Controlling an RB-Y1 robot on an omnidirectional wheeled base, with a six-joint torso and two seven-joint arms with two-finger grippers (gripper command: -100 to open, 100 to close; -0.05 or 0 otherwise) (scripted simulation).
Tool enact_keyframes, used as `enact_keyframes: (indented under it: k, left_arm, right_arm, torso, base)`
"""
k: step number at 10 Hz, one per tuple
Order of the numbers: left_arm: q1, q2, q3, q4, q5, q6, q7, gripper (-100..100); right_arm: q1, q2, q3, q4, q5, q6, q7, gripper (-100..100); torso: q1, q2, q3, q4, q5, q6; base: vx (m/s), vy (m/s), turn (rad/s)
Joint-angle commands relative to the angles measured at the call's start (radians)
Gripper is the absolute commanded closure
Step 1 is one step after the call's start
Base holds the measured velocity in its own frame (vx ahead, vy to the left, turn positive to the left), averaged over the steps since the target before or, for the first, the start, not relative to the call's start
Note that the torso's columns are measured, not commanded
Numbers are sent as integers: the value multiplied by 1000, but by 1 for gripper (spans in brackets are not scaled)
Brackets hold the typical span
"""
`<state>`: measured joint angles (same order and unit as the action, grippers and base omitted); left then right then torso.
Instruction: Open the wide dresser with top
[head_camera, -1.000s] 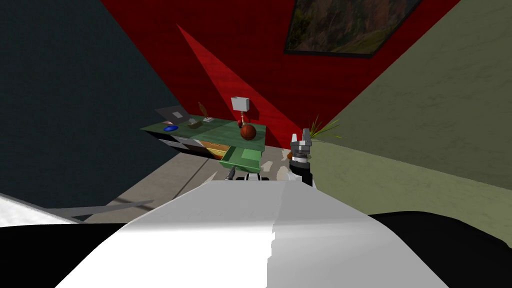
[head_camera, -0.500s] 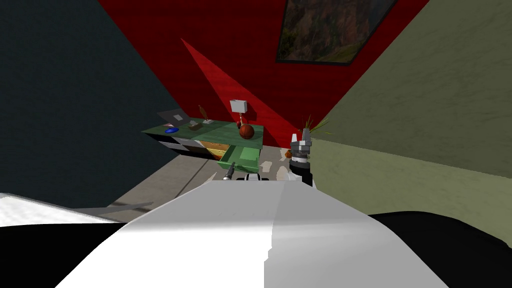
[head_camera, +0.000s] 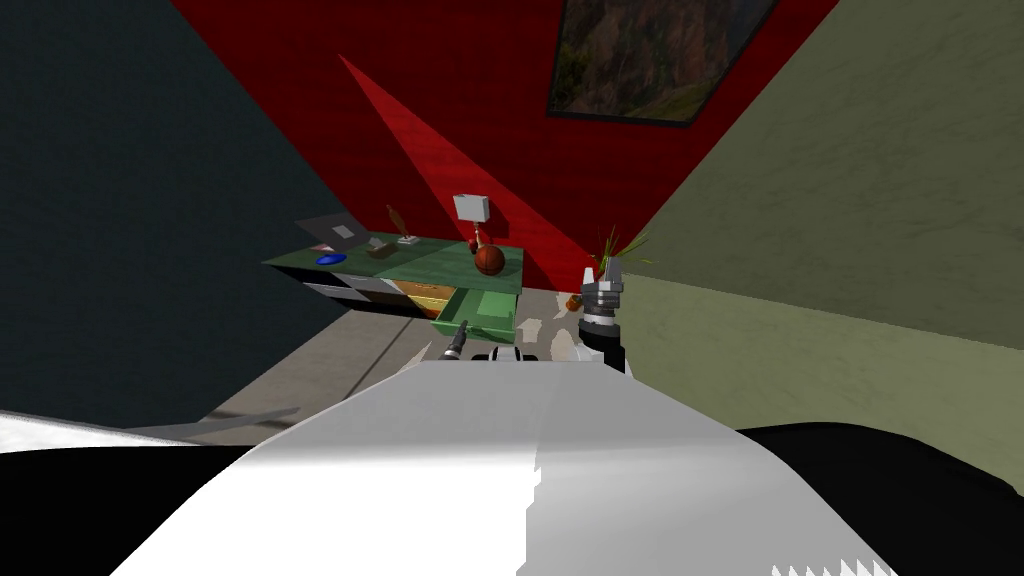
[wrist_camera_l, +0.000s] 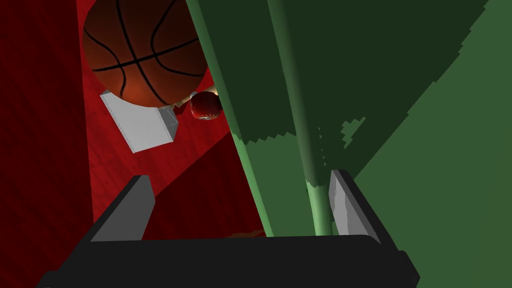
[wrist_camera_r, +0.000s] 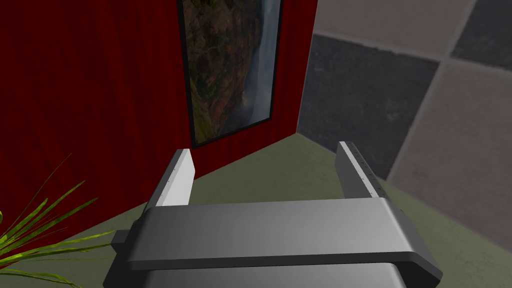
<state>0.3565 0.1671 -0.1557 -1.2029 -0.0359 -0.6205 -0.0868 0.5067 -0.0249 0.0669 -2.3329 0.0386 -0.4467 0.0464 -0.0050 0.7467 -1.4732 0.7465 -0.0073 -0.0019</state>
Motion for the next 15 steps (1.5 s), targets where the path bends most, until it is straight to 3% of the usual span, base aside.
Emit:
enact_keyframes:
  k: [1, 3, 4, 11, 12, 13, 14, 15]
  left_arm:
    - [-11, 13, 22, -68, 13, 56, 11, -100]
    - [-11, 13, 22, -73, 13, 56, 11, -100]
    - [-11, 17, 30, -103, 18, 86, 16, -100]
    - [-11, 17, 30, -103, 18, 86, 16, -100]
    - [-10, 22, 38, -132, 24, 115, 21, -100]
    - [13, 14, 26, -110, 19, 128, 19, -100]
    - [16, 12, 26, -108, 19, 139, 18, 0]
    - [21, 12, 25, -101, 20, 144, 18, 0]
  right_arm:
    - [0, 0, 0, 0, 0, 0, 0, 0]
    - [0, 0, 0, 0, 0, 0, 0, 0]
    - [0, 0, 0, 0, 0, 0, 0, 0]
    - [0, 0, 0, 0, 0, 0, 0, 0]
    - [0, 0, 0, 0, 0, 0, 0, 0]
    - [0, 0, 0, 0, 0, 0, 0, 0]
    - [0, 0, 0, 0, 0, 0, 0, 0]
    - [0, 0, 0, 0, 0, 0, 0, 0]
  torso:
    - [-1, 1, 0, 1, -1, 0]
    - [-2, 3, 1, 3, -3, 0]
    - [-3, 3, 0, 5, -5, -2]
    - [-4, 7, 3, 7, -6, 0]
    - [-5, 8, 3, 8, -7, -2]
    - [-7, 11, 4, 10, -7, 1]
    - [-7, 8, 4, 5, -4, 1]
    - [-3, 2, 1, 1, -1, 1]
  base:
    - [-73, -7, -110]
    - [-37, -11, -20]
    - [-29, -9, -60]
    - [-5, 0, -7]
    - [-32, -2, -52]
    - [-11, 6, -19]
    - [0, 0, 0]
    - [0, 0, 0]
